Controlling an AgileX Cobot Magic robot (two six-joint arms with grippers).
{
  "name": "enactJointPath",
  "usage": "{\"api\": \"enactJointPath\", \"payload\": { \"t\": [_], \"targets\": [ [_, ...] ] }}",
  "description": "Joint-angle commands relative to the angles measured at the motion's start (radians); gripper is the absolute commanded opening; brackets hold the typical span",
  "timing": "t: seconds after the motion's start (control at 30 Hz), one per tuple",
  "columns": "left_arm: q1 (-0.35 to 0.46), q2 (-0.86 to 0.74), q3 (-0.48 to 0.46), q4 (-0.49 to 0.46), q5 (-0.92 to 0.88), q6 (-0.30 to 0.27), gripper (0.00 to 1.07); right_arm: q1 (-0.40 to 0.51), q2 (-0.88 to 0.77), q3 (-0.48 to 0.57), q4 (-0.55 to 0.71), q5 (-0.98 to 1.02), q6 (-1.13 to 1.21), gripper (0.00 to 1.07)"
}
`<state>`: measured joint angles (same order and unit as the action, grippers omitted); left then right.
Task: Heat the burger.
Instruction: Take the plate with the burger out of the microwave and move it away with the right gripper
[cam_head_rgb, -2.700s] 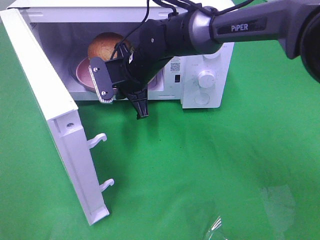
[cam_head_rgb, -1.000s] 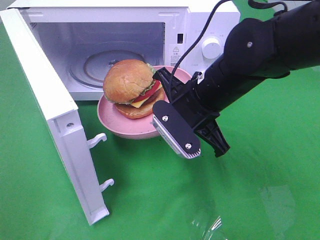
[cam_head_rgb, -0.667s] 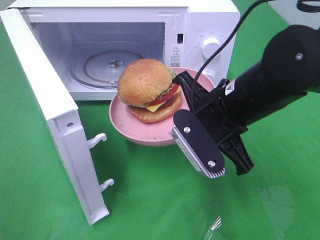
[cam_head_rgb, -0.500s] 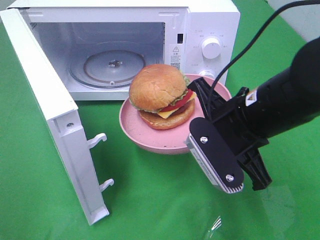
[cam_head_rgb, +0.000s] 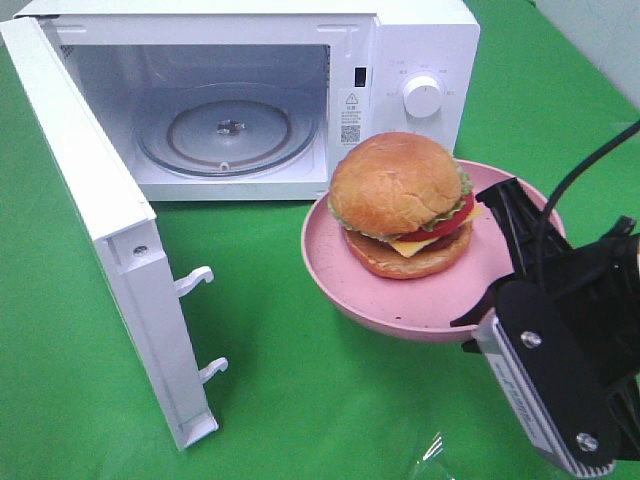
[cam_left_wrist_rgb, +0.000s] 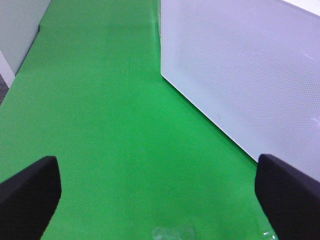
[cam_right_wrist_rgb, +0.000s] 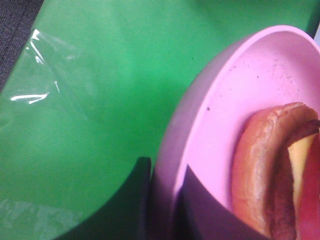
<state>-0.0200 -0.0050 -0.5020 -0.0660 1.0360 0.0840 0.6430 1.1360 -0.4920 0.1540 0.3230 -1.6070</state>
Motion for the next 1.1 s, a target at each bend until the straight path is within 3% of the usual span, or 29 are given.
{"api": "enactJointPath", "payload": {
  "t": [0.03,0.43,0.7,0.83,1.1],
  "targets": [
    [0.003,-0.020,0.004,0.002,0.001,-0.004,1.03,0.000,-0.110,0.012,-0.139,0.036,0.155,0.00],
    [0.003,-0.020,0.004,0.002,0.001,-0.004,1.03,0.000,-0.279,0.012,-0.422,0.230,0.602,0.00],
    [0.003,-0.020,0.004,0.002,0.001,-0.004,1.03,0.000,-0.285,0.013,-0.564,0.287,0.905,0.00],
    [0.003,-0.020,0.004,0.002,0.001,-0.004,1.03,0.000,-0.282,0.043,-0.708,0.331,1.154,0.00],
    [0.003,-0.020,0.004,0.002,0.001,-0.004,1.03,0.000,-0.276,0.093,-0.830,0.386,1.427,0.00]
  ]
}}
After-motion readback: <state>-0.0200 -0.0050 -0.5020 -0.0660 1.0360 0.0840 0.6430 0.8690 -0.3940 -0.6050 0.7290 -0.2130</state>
